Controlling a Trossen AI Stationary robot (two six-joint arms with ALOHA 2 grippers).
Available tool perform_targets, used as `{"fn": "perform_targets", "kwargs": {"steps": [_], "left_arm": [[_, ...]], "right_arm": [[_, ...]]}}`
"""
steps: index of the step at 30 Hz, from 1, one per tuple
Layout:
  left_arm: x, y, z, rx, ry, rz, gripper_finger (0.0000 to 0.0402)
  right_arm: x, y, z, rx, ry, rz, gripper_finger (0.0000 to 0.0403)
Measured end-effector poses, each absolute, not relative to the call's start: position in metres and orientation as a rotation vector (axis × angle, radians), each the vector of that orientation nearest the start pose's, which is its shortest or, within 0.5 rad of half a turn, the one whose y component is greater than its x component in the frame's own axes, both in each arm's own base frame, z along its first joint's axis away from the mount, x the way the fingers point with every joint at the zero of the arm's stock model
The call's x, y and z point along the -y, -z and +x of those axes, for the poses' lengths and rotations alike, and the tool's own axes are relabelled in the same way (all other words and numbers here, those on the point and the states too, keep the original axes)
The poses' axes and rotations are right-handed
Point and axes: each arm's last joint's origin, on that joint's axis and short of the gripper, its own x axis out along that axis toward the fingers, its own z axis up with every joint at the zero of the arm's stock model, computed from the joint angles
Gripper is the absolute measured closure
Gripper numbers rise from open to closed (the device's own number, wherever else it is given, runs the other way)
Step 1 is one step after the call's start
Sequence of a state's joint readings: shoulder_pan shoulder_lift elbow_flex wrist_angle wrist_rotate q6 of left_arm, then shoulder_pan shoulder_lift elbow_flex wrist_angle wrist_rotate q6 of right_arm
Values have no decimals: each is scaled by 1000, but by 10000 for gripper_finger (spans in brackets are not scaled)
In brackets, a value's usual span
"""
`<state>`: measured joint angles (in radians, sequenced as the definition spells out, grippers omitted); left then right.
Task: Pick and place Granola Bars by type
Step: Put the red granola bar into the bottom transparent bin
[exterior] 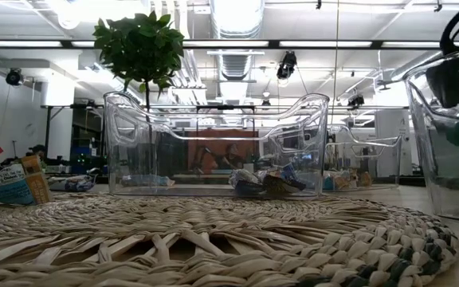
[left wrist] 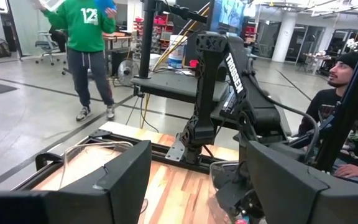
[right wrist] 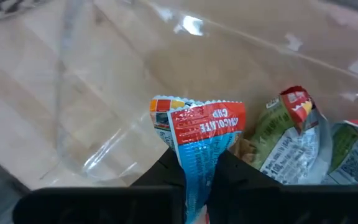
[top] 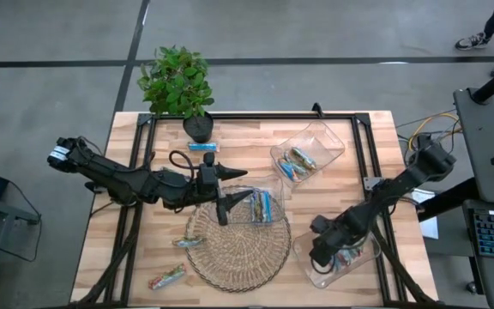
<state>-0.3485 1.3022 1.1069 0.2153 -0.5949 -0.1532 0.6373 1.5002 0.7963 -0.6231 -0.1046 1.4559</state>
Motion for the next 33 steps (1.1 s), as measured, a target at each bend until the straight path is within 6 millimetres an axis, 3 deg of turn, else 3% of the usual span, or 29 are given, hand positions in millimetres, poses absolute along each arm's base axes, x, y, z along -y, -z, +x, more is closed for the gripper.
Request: {"fn": "perform_targets", "kwargs": {"steps": [5,20,33], "left_arm": [[85,-371,282,36,-245,-161,156],[85,-370,282,30,-246,-156,156],[85,-373,282,5,-236,-161,156]], "right_arm": [[-154,-156,201,-1474,411,830,354],[-153,-176,203,-1402,409,830,219],[-158,-195,213,-1327,363,815,158]]}}
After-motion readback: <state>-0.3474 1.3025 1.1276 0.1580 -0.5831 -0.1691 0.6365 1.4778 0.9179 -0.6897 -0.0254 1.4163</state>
